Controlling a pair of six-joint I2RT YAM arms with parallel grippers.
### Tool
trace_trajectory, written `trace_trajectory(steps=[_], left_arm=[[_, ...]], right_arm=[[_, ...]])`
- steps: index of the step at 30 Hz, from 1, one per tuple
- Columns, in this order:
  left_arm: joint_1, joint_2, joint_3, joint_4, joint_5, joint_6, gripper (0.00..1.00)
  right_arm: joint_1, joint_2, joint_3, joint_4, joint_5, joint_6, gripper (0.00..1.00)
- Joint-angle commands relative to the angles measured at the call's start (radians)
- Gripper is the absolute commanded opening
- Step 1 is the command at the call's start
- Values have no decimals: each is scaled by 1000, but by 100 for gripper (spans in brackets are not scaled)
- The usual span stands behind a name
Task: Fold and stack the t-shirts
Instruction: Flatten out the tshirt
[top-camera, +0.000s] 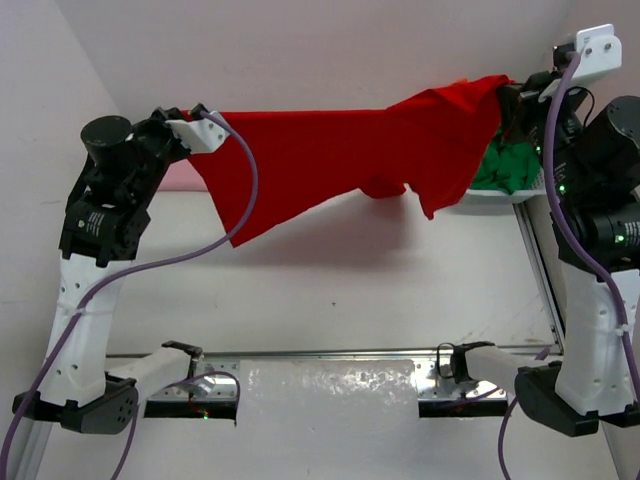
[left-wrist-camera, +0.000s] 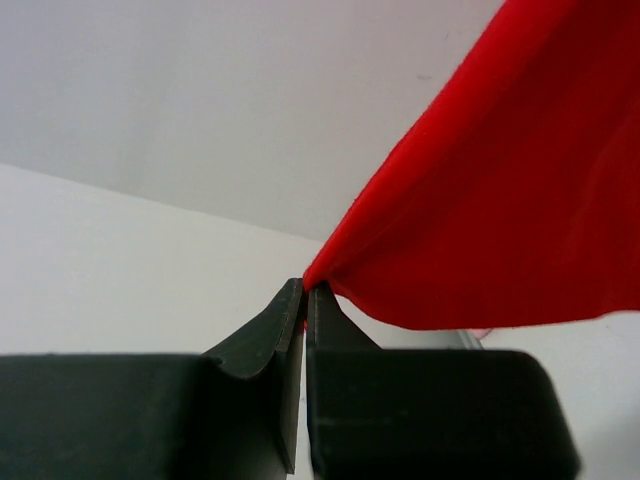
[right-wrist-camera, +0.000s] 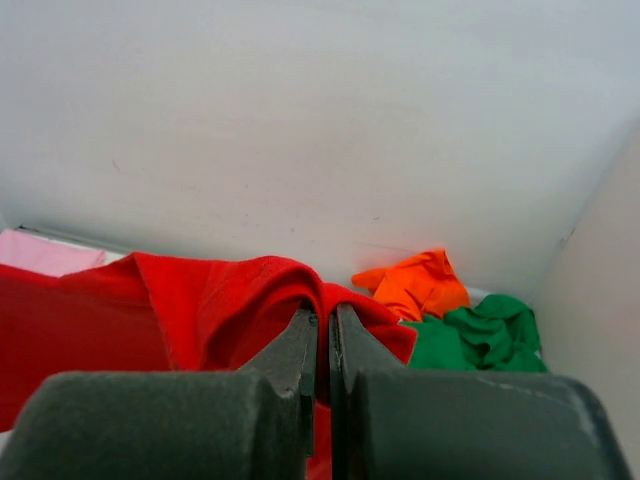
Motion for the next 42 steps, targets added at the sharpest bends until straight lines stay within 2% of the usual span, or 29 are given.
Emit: trace_trajectory(steps=[1, 6, 12, 14, 15, 16, 17, 19, 20, 21, 22, 24, 25, 26, 27, 29, 31, 34, 38, 41, 42], left_arm=[[18, 4, -18, 36, -15, 28, 0], [21, 16, -34, 79, -58, 36, 0], [36, 117, -12, 151, -49, 35, 0], [41, 177, -2, 177, -28, 13, 0], [41, 257, 27, 218, -26, 1, 0], [45, 311, 53, 240, -29, -27, 0], [47, 368, 95, 261, -37, -51, 0], [74, 596, 333, 271, -64, -120, 0], [88, 679, 463, 260, -78, -224, 0], [102, 859, 764, 227, -95, -275, 0], [131, 946, 913, 217, -121, -360, 0], [151, 1057, 1142, 260, -98, -386, 0], [151, 1032, 1100, 316, -63, -387, 0], [151, 984, 1001, 490, -43, -386, 0], [153, 855, 749, 584, -13, -383, 0], [151, 779, 612, 730, 109, -373, 0], [147, 809, 694, 644, 164, -399, 0], [135, 852, 767, 620, 150, -386, 0], [128, 788, 590, 620, 179, -351, 0], [122, 707, 470, 584, 196, -335, 0], [122, 691, 434, 573, 209, -325, 0]], right_arm=[[0, 10, -6, 11, 44, -19, 0], [0, 20, -15, 24, 35, -18, 0], [0, 140, 3, 117, -40, 60, 0], [0, 277, 56, 177, -76, 93, 0], [-3, 349, 110, 185, -79, 108, 0], [-12, 431, 255, 202, -91, 134, 0], [-48, 607, 325, 223, -134, 247, 0], [-81, 768, 455, 295, -153, 406, 0], [-99, 886, 559, 380, -153, 541, 0], [-104, 919, 587, 436, -133, 594, 0], [-107, 931, 577, 546, -111, 629, 0], [-113, 887, 528, 617, -12, 679, 0], [-118, 870, 502, 684, 10, 674, 0], [-119, 859, 509, 699, 21, 641, 0], [-124, 858, 528, 702, 28, 624, 0], [-173, 853, 540, 722, 28, 613, 0], [-193, 838, 508, 732, 19, 610, 0], [-196, 836, 489, 705, -34, 588, 0], [-193, 821, 445, 668, -103, 579, 0], [-190, 758, 352, 628, -148, 527, 0], [-190, 731, 260, 625, -160, 503, 0]])
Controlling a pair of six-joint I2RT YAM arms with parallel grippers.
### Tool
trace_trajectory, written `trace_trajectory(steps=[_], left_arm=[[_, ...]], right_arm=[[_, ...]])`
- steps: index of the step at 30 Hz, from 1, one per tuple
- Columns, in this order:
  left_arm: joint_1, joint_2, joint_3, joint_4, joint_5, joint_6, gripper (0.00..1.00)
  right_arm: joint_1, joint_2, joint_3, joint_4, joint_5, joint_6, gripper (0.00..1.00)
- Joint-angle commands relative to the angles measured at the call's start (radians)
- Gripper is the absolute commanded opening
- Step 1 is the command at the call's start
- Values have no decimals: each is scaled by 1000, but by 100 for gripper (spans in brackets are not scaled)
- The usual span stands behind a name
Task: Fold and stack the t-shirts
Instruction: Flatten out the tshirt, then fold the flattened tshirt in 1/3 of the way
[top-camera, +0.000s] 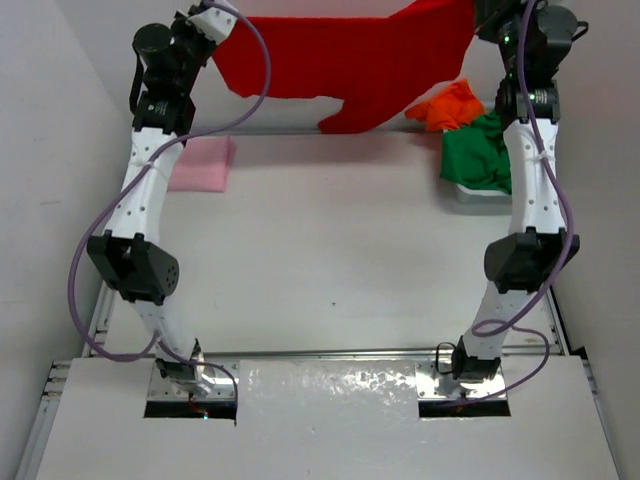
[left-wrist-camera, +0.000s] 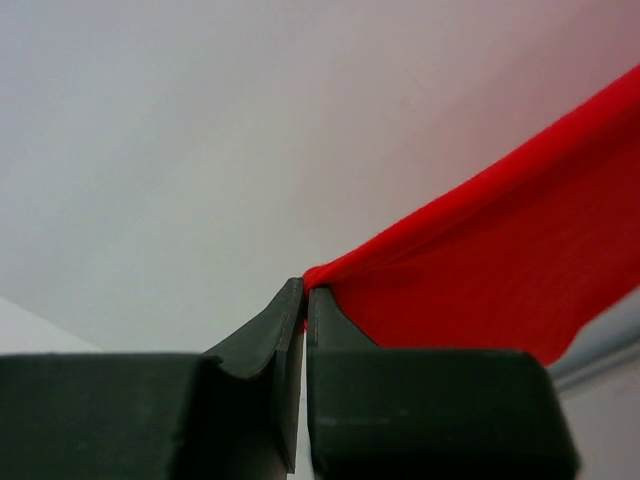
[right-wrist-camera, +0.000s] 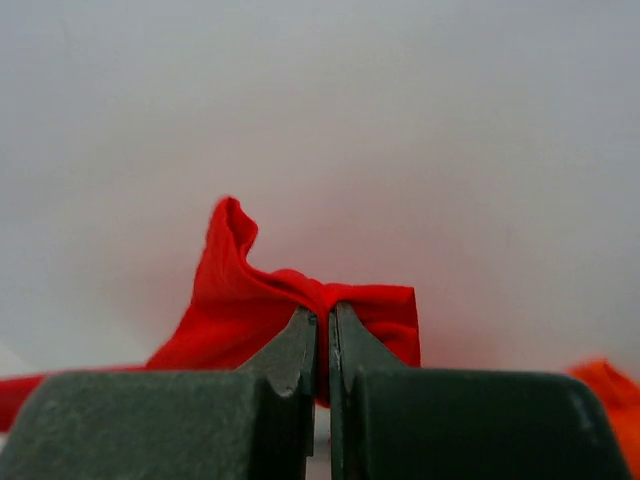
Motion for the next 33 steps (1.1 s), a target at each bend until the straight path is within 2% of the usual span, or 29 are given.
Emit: trace_trajectory(steps=[1, 2, 3, 5, 6, 7, 8, 9, 11, 12, 14, 18, 21, 28, 33], left_arm=[[6, -88, -119, -1, 29, 31, 0], [6, -136, -212, -2, 35, 40, 0], [6, -160, -263, -7, 50, 66, 0], [6, -242, -411, -45, 70, 100, 0], [6, -269, -468, -64, 90, 144, 0], [6, -301, -577, -106, 96, 166, 0], [6, -366, -634, -122, 102, 187, 0], [6, -400, -695, -136, 95, 228, 0], [6, -498, -858, -206, 95, 279, 0], [6, -527, -912, -252, 84, 323, 0], [8, -616, -1045, -307, 78, 366, 0], [8, -754, -1222, -441, 78, 408, 0], [6, -865, -1349, -579, 101, 434, 0], [5, -1047, -1570, -718, 108, 379, 0], [5, -1133, -1586, -820, 87, 331, 0]], right_arm=[[4, -124, -176, 2, -66, -74, 0], [6, -165, -244, 12, -90, -84, 0], [9, -210, -398, 37, -100, -111, 0], [22, -362, -562, 57, -109, -140, 0], [29, -414, -730, 69, -108, -166, 0], [44, -467, -819, 75, -108, -176, 0], [52, -577, -898, 78, -97, -183, 0], [62, -632, -1062, 74, -89, -197, 0], [102, -798, -1221, 71, -74, -205, 0], [131, -851, -1358, 45, -56, -225, 0], [169, -993, -1527, -33, -37, -255, 0], [180, -1194, -1713, -198, -81, -248, 0], [185, -1317, -1789, -340, -106, -239, 0], [191, -1439, -1895, -529, -184, -193, 0], [191, -1467, -1876, -567, -175, -190, 0]])
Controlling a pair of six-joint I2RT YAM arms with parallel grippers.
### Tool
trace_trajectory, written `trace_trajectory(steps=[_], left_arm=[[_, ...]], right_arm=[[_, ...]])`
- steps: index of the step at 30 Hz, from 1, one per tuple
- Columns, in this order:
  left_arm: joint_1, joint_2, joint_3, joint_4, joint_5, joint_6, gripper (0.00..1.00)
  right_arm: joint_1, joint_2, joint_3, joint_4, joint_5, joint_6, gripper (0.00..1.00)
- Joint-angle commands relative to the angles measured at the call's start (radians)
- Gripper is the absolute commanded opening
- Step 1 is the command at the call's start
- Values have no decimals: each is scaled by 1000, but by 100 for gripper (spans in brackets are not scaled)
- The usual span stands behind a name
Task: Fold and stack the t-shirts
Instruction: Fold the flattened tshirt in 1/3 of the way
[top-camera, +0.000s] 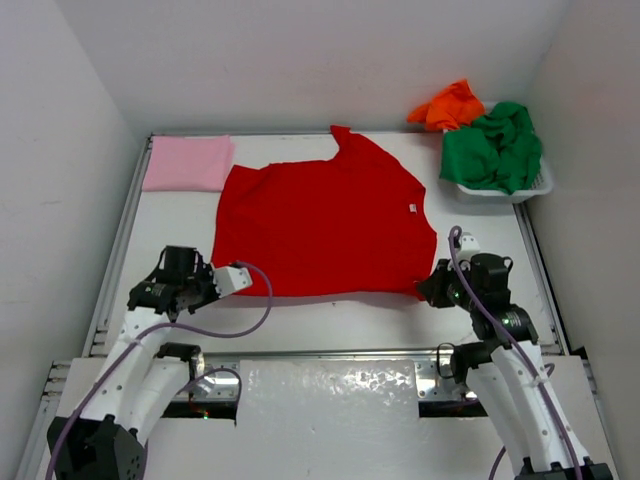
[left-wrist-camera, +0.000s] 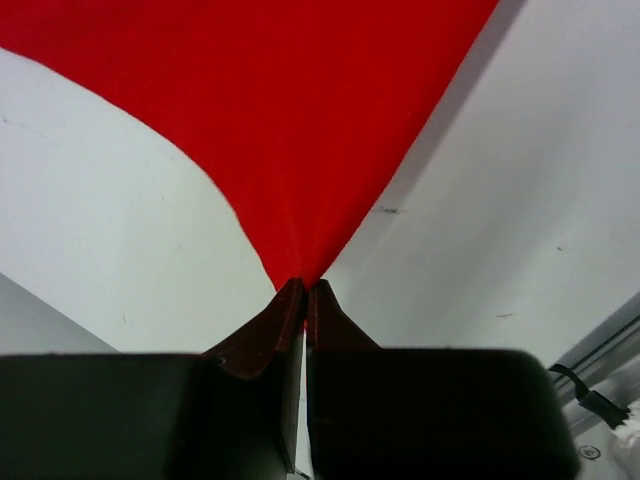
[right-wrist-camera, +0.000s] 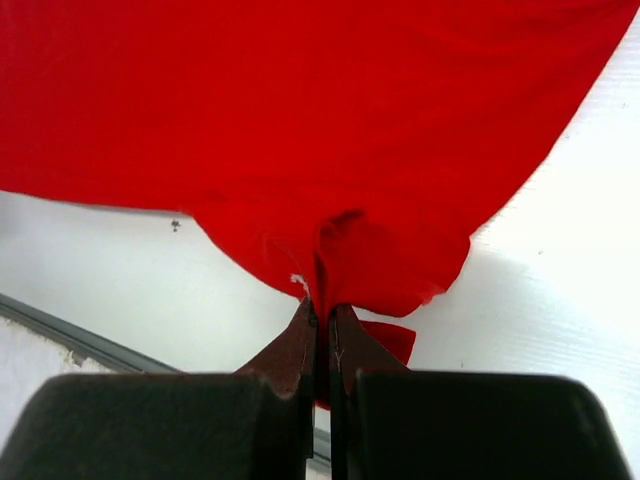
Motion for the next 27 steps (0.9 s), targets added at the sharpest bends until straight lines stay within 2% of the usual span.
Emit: trace_trajectory(steps=[1, 4, 7, 14, 17, 19, 21, 27], left_arm=[[4, -55, 25, -71, 5, -37, 0], [4, -77, 50, -108, -5, -47, 0], [4, -97, 50, -149, -31, -46, 0], [4, -209, 99, -241, -27, -17, 0], [4, -207, 84, -216, -36, -26, 0], [4, -170, 71, -165, -61, -90, 0], [6, -83, 85, -84, -67, -142, 0], [9, 260, 252, 41, -127, -331, 0]], right_arm=[[5, 11, 41, -23, -20, 3, 0], [5, 86, 106, -80, -36, -36, 0], [5, 93, 127, -173, -22, -72, 0], [5, -30, 144, -359, -85, 25, 0], [5, -56, 146, -393, -83, 36, 0], [5, -47, 144, -330, -73, 43, 0], [5, 34, 149, -257, -62, 45, 0], [5, 358, 245, 127, 27, -79, 0]])
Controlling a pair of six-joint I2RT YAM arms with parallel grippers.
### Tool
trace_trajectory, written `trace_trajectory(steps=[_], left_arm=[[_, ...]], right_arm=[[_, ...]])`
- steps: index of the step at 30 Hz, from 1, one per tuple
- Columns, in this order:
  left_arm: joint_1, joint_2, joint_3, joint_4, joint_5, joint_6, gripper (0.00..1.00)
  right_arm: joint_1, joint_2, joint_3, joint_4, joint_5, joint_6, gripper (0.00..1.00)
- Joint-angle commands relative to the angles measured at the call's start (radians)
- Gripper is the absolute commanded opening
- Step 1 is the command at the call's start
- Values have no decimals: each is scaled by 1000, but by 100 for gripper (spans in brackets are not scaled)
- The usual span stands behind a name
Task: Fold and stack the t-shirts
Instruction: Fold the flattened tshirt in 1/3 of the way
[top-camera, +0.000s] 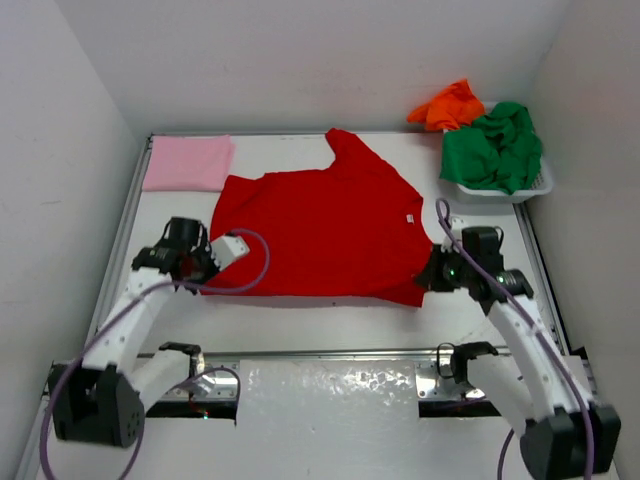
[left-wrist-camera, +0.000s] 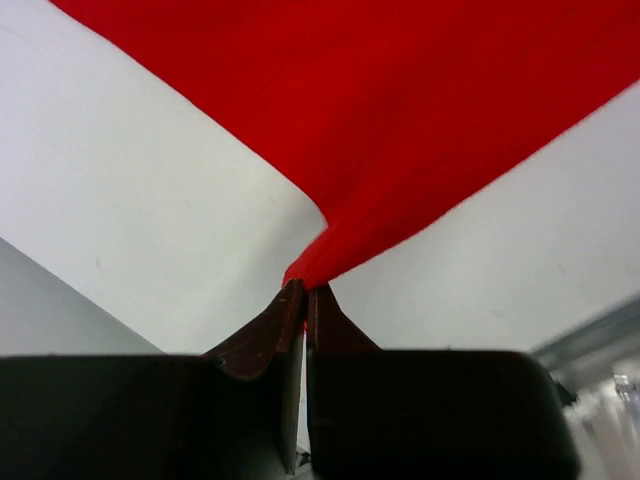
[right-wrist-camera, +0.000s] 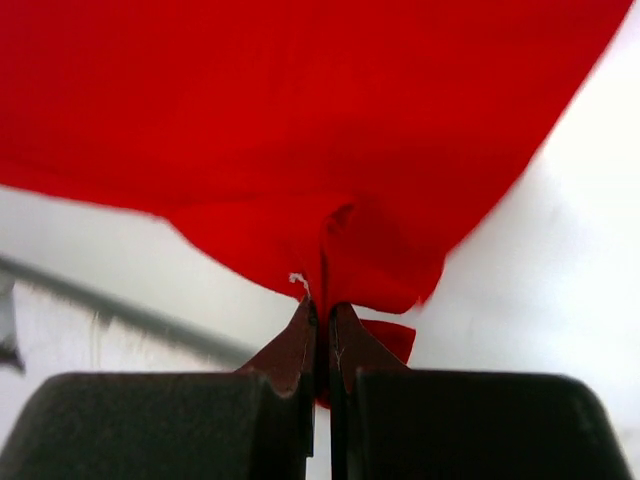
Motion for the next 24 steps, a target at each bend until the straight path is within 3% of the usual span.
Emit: trace_trajectory(steps=[1, 4, 11, 24], left_arm=[[9, 127, 102, 148, -43, -147, 0], [13, 218, 151, 193, -66, -196, 0], [15, 316, 145, 304, -127, -231, 0], [15, 446, 114, 442, -213, -323, 0]], right_arm=[[6, 184, 95, 381, 41, -122, 0], [6, 347, 163, 476, 39, -234, 0], [6, 619, 287, 510, 32, -375, 0], [8, 821, 451, 524, 26, -479, 0]])
